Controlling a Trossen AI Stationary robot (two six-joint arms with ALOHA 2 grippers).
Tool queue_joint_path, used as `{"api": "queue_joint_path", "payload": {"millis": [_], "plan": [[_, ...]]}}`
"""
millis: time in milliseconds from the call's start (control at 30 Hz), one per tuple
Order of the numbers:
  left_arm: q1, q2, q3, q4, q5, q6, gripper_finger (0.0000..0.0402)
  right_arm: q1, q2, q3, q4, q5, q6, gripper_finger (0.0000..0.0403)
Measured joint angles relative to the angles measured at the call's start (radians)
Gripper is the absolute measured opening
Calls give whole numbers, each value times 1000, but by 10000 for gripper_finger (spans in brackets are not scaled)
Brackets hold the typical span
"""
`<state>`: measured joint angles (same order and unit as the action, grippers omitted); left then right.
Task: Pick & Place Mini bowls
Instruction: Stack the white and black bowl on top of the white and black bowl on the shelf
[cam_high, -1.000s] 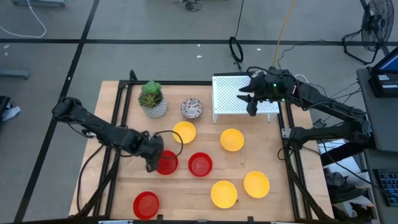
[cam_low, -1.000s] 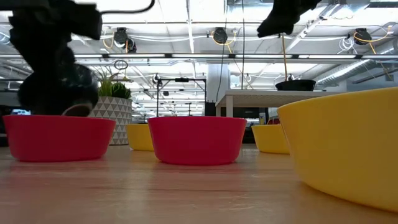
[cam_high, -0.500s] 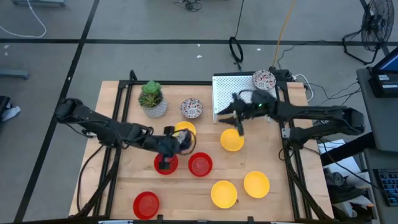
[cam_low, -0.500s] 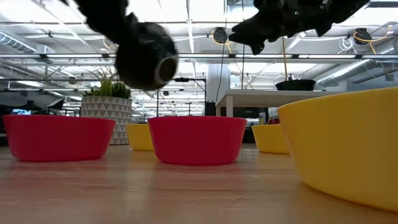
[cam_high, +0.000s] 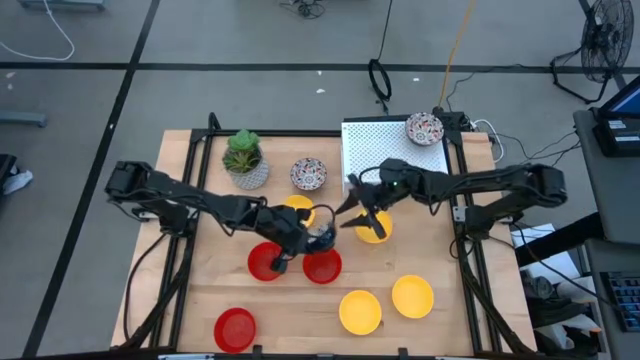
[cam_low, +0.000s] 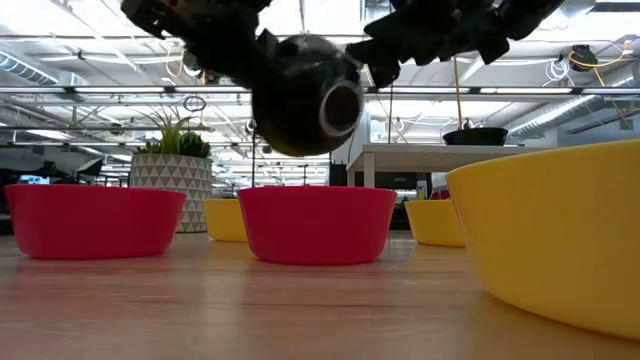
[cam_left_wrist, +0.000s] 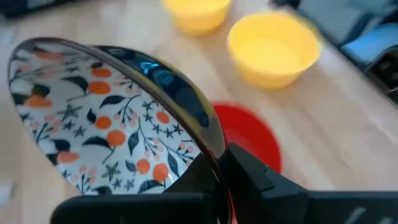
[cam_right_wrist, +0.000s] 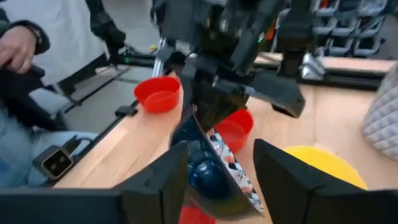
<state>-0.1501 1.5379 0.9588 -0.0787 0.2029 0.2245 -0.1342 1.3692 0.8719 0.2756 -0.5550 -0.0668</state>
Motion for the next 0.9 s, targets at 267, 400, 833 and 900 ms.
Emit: {"api": "queue_joint_path", "payload": {"millis": [267, 400, 833, 900], "plan": [[11, 2, 0, 59, 61, 96, 29, 48, 98, 48, 9, -5, -60, 213], [11, 2, 0, 76, 109, 133, 33, 52, 150, 84, 18, -81, -55, 214], [11, 2, 0, 90, 110, 198, 40, 71, 189, 92, 10, -257, -39, 198], [11, 2, 0, 91, 110, 211, 35, 71, 189, 92, 12, -258, -39, 184]]}}
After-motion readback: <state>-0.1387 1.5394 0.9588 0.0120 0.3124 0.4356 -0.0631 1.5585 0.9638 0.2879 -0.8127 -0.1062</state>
